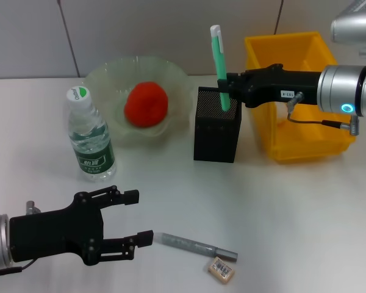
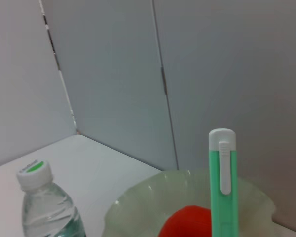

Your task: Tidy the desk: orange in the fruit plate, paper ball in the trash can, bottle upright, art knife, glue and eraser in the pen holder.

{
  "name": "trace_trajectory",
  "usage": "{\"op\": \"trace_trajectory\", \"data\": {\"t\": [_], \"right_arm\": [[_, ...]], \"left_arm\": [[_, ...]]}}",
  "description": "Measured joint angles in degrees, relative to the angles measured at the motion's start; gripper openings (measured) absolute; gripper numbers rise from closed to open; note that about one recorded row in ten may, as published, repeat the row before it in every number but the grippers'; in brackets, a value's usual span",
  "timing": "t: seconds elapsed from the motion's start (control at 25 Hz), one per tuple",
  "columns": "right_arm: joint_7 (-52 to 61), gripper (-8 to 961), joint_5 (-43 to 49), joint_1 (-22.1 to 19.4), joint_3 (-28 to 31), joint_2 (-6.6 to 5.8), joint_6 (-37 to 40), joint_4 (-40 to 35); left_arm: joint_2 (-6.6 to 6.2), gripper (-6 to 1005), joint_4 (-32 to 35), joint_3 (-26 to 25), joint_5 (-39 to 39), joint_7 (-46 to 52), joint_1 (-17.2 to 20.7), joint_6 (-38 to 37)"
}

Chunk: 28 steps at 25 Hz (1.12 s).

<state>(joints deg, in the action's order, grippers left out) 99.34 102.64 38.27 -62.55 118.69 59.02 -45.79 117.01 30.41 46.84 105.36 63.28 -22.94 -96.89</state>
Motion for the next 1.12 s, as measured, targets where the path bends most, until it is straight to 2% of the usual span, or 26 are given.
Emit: {"op": "trace_trajectory", "data": {"t": [0.44,0.88,1.12], "right_arm": [[-0.1,178,0.6,0.9,-0.1,0.1,-2.6,2.2],[0.3,307,1.1,1.5,0.7,-0.13,-3.1,3.4],[0.6,530,0.9,1.4,0.7,-0.08,-2.8,3.0]], "left_arm": [[-0.18,837,0.0,0.0,0.0,0.0,-0.1,-0.2],[-0.21,837,0.0,0.0,0.0,0.0,0.0,-0.3],[-0.21,836,0.0,0.0,-0.1,0.0,0.1,-0.3]]}}
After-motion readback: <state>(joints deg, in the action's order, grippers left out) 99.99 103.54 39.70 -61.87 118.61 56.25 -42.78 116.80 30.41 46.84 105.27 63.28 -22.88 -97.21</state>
